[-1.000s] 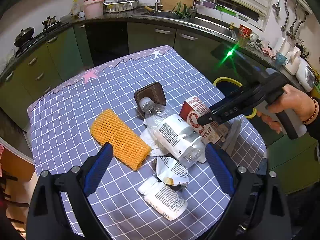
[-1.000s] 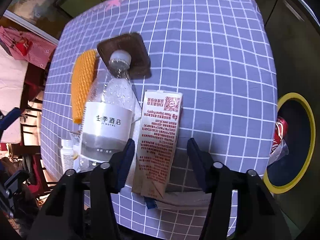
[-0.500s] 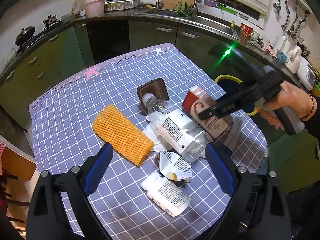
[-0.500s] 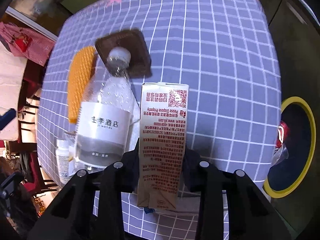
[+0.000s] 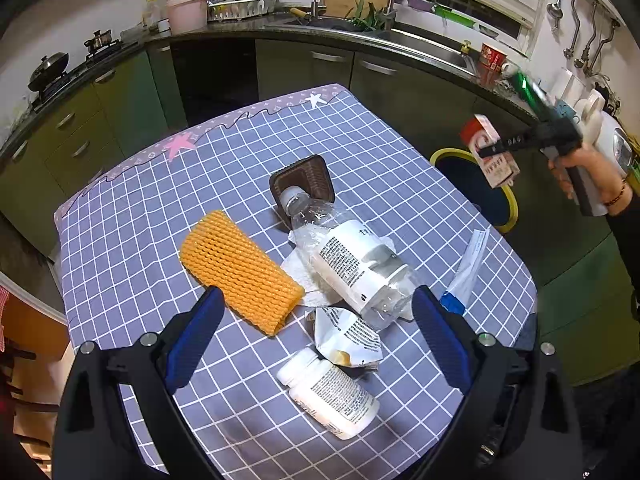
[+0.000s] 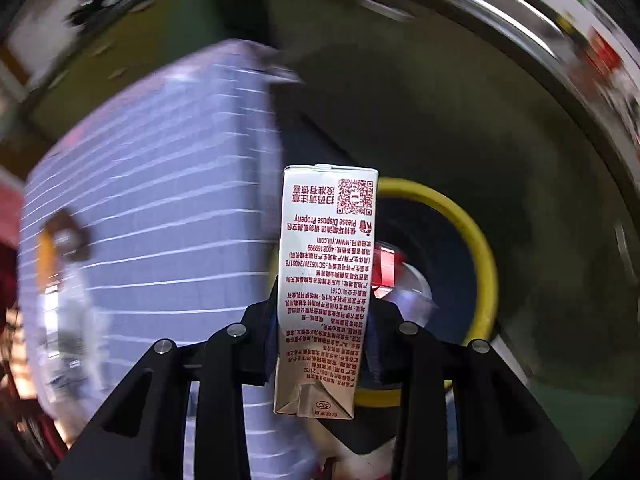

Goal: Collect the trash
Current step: 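Carry the milk carton to the bin and drop it with the right tool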

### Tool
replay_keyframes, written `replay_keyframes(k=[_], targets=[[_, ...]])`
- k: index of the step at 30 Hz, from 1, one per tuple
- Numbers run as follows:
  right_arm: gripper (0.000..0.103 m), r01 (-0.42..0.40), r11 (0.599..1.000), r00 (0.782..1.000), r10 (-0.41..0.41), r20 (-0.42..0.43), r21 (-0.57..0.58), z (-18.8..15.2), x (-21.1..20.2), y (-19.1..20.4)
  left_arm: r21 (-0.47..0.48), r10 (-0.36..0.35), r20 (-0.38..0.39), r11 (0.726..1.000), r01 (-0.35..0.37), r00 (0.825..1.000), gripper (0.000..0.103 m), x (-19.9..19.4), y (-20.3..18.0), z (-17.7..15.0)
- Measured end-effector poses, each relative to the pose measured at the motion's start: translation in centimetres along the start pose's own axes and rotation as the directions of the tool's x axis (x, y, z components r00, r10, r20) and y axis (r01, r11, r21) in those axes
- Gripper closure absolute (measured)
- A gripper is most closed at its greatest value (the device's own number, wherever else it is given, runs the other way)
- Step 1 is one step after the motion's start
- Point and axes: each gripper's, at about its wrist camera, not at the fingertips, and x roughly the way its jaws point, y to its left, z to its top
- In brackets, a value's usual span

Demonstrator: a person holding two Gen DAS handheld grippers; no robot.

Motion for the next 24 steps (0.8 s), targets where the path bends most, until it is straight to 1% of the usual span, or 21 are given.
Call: replay_keyframes(k=[2,4,8,9,10,11,12,13,19,23,24], targets=[[0.068,0.039,0.999,0.999,-0.038,-0.018,0.036,0.0,1.9,-2.5,-0.008,0.003,-0.002,1.000,-0.003,1.000,0.013,0.0,0.1,0.1],[0.068,0.043,0.996,0.999,-0.041,-0.037,0.074,0.2,3.6,-4.6,-0.016,0.017,-0.008,1.000,-0.017,1.000,0.013,0.0,0.2,0.3],[0.067,0.061,0.993,0.997,-0.055,-0.060,0.103,0.3,5.7,-6.6,-0.021,0.034,-0.019,0.999,-0.035,0.999,0.013,0.1,0.4,0.5],[0.064,0.061,0.993,0.996,-0.054,-0.068,0.106,0.2,6.2,-6.9,-0.022,0.037,-0.021,0.999,-0.038,0.999,0.013,0.1,0.4,0.6],[0.051,0.065,0.991,0.997,-0.058,-0.059,0.113,0.3,6.3,-7.3,-0.025,0.042,-0.024,0.999,-0.043,0.999,0.013,0.2,0.4,0.7],[0.044,0.072,0.991,0.997,-0.067,-0.048,0.110,0.3,6.2,-7.5,-0.027,0.048,-0.025,0.998,-0.048,0.999,0.013,0.2,0.5,0.7],[0.044,0.076,0.992,0.997,-0.073,-0.029,0.103,0.3,5.9,-7.6,-0.029,0.052,-0.027,0.998,-0.052,0.998,0.013,0.3,0.5,0.8],[0.044,0.071,0.992,0.997,-0.069,-0.017,0.105,0.3,5.6,-7.7,-0.032,0.055,-0.031,0.998,-0.056,0.998,0.013,0.4,0.6,0.9],[0.044,-0.020,0.995,0.999,0.017,0.029,0.100,-0.3,3.2,-7.2,-0.055,0.068,-0.055,0.996,-0.071,0.996,0.013,1.5,1.1,1.3],[0.044,-0.081,0.994,0.995,0.077,0.056,0.072,-1.7,1.6,-6.4,-0.095,0.060,-0.092,0.993,-0.069,0.994,0.013,2.5,1.8,1.5],[0.044,-0.093,0.993,0.994,0.089,0.062,0.066,-2.1,1.3,-5.6,-0.105,0.061,-0.097,0.992,-0.072,0.993,0.013,2.7,2.1,1.6]])
